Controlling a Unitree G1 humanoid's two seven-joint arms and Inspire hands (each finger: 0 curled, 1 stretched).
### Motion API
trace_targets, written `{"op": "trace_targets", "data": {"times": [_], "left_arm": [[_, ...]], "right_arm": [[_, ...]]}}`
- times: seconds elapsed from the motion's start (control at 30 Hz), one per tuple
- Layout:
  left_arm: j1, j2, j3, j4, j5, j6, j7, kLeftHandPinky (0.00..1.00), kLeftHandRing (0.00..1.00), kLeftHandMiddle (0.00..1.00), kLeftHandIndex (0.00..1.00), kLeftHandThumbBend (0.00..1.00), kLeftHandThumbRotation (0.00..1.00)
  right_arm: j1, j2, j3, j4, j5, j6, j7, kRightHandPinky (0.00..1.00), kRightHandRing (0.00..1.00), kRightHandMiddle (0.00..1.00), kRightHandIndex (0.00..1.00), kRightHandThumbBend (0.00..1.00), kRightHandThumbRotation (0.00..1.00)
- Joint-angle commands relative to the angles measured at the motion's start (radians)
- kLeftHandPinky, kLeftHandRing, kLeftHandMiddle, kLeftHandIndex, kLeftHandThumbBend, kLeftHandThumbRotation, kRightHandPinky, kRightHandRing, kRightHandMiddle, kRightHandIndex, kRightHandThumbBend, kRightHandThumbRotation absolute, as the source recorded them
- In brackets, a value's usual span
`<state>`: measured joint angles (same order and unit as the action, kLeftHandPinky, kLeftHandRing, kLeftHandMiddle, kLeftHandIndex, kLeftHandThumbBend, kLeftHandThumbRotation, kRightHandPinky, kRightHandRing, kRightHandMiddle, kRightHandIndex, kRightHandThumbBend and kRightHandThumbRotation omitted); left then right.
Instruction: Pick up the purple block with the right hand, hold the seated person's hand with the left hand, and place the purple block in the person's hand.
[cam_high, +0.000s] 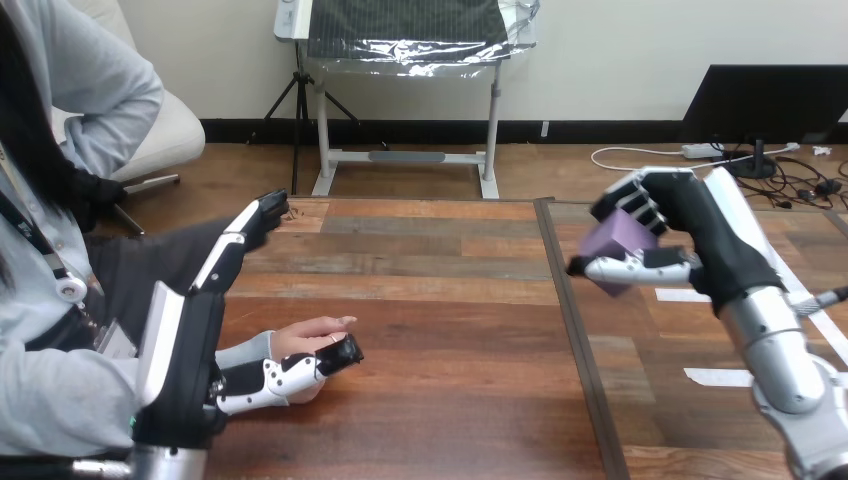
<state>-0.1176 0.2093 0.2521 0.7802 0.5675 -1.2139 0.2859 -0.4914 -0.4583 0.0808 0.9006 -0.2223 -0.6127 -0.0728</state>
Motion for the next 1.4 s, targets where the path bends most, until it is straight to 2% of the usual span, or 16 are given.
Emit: {"op": "trace_targets", "data": {"times": [0.0, 0.13, 0.4, 0.63, 1.07, 1.37], "left_arm": [[-0.019, 0.06, -0.012, -0.095, 0.089, 0.067, 0.093, 0.82, 0.84, 0.86, 0.89, 1.0, 0.51], [-0.015, 0.09, -0.033, -0.115, 0.129, 0.112, 0.133, 0.74, 0.79, 0.82, 0.89, 1.0, 0.5], [-0.017, 0.151, -0.082, -0.125, 0.123, 0.187, 0.121, 0.67, 0.74, 0.78, 0.89, 1.0, 0.46], [-0.033, 0.206, -0.121, -0.108, 0.118, 0.232, 0.113, 0.66, 0.72, 0.77, 0.88, 1.0, 0.43], [-0.063, 0.288, -0.198, -0.066, 0.132, 0.318, 0.116, 0.69, 0.76, 0.8, 0.86, 1.0, 0.4], [-0.092, 0.339, -0.253, -0.024, 0.143, 0.351, 0.119, 0.68, 0.76, 0.8, 0.84, 1.0, 0.43]], "right_arm": [[-0.038, 0.033, -0.035, -0.071, 0.023, -0.007, -0.026, 0.33, 0.38, 0.45, 0.48, 0.79, 0.0], [-0.037, 0.053, -0.042, -0.075, 0.034, -0.015, -0.026, 0.33, 0.38, 0.45, 0.48, 0.79, 0.0], [-0.032, 0.08, -0.042, -0.091, 0.035, -0.022, -0.032, 0.33, 0.38, 0.45, 0.48, 0.79, 0.0], [-0.035, 0.105, -0.045, -0.079, 0.039, -0.042, -0.033, 0.33, 0.39, 0.46, 0.48, 0.78, 0.0], [-0.047, 0.142, -0.05, -0.019, 0.054, -0.097, -0.025, 0.34, 0.4, 0.47, 0.48, 0.78, 0.0], [-0.051, 0.168, -0.057, 0.014, 0.059, -0.113, -0.03, 0.35, 0.41, 0.48, 0.48, 0.78, 0.0]]}}
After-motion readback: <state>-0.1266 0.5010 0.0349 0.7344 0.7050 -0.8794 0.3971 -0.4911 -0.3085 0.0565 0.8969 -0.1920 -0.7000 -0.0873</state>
